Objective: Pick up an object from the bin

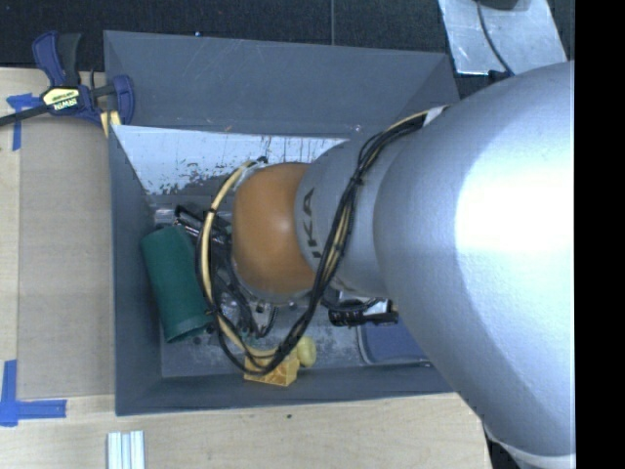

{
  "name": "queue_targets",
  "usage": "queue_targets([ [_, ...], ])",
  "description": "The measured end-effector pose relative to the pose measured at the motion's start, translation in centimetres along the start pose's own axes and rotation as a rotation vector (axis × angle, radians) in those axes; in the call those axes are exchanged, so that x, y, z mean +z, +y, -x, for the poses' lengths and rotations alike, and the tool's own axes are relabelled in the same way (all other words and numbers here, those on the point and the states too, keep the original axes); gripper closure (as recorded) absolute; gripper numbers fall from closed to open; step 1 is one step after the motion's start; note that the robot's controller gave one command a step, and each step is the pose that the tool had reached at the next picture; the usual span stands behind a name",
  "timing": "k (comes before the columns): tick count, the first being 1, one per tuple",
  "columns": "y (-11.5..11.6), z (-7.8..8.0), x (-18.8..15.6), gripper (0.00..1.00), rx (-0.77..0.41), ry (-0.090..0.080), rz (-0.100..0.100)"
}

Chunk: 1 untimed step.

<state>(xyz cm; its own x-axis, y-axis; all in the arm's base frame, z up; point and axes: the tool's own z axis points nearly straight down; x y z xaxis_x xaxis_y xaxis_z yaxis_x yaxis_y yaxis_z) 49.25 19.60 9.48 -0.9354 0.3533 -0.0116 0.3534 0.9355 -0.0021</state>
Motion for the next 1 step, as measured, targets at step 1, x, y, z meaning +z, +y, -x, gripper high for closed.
queue_targets([
  [1,-0.14,-0.12,-2.81,1.00,-0.001,0.006,-0.005],
])
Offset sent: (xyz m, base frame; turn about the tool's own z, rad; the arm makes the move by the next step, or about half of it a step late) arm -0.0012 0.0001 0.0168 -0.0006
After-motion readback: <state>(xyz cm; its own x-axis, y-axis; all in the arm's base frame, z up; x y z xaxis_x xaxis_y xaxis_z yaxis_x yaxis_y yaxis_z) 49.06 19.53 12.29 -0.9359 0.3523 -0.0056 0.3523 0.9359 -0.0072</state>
